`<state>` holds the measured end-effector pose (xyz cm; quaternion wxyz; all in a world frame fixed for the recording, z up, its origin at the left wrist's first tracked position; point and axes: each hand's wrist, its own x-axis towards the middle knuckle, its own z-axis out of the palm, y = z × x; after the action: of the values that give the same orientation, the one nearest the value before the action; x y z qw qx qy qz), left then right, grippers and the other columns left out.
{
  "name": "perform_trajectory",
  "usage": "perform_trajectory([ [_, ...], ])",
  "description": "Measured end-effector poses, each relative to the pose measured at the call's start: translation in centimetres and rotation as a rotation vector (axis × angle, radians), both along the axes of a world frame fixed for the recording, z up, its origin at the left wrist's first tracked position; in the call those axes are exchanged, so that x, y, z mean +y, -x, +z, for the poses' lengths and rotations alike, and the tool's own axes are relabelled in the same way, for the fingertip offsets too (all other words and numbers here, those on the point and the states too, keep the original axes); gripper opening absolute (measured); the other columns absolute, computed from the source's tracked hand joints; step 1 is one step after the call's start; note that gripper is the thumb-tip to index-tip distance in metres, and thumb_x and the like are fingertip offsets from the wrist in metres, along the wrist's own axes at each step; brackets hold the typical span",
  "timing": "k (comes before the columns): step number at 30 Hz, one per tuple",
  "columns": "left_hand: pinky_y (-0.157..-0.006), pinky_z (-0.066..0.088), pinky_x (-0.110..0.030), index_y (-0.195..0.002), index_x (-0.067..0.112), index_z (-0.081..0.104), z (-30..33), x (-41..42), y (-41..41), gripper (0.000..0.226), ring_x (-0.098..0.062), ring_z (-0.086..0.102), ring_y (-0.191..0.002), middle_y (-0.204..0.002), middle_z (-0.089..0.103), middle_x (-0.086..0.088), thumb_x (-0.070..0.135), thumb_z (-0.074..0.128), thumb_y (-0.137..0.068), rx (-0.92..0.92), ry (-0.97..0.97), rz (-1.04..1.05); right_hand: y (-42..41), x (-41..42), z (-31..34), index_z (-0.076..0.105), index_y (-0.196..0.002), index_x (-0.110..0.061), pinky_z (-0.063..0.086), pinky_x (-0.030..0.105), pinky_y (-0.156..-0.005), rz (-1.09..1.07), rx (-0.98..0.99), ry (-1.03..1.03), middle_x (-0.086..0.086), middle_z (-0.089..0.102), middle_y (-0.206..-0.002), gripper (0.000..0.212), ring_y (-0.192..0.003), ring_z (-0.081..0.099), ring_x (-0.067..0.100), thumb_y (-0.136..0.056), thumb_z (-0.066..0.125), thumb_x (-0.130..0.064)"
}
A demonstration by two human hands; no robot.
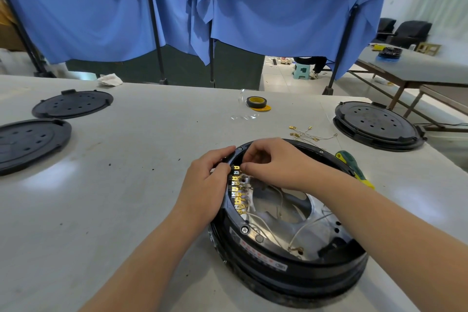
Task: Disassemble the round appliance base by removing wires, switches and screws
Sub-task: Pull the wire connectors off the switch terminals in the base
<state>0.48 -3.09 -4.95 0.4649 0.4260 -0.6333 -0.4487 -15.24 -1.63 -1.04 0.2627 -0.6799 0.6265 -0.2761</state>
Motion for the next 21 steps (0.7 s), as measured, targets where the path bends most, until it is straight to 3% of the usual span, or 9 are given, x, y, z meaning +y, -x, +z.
perform_trajectory([
  [6,-0.091,0.046,-0.021,-0.119,0.023,0.066,-0.1,0.0,-0.1,0.041,-0.006,0.060,-0.109,-0.116,0.066,0.008,0.002,0.045,-0.091,-0.029,0.024,0.012,-0.1,1.0,0.6,0.070,-0.076,-0.024,0.037,0.007,-0.047,0.142,-0.023,0.004,-0.016,0.060,-0.056,0.003,-0.050,0.050,-0.005,-0.078,0.071,-0.022],
  [17,-0.097,0.046,-0.026,-0.121,0.023,0.065,-0.1,-0.1,0.0,0.041,-0.007,0.059,-0.111,-0.119,0.066,0.006,0.003,0.044,-0.092,-0.045,0.024,0.013,-0.7,1.2,0.5,0.076,-0.081,-0.023,0.034,0.011,-0.048,0.202,0.049,0.001,-0.010,0.057,-0.053,0.007,-0.046,0.044,-0.001,-0.076,0.073,-0.025],
  [21,-0.095,0.045,-0.022,-0.121,0.023,0.065,-0.2,-0.1,-0.1,0.041,-0.006,0.058,-0.112,-0.119,0.066,0.007,0.003,0.045,-0.092,-0.051,0.032,0.015,-0.9,1.2,0.5,0.075,-0.072,-0.021,0.034,0.010,-0.047,0.208,0.042,-0.002,-0.009,0.058,-0.052,0.005,-0.046,0.046,-0.002,-0.077,0.073,-0.022],
])
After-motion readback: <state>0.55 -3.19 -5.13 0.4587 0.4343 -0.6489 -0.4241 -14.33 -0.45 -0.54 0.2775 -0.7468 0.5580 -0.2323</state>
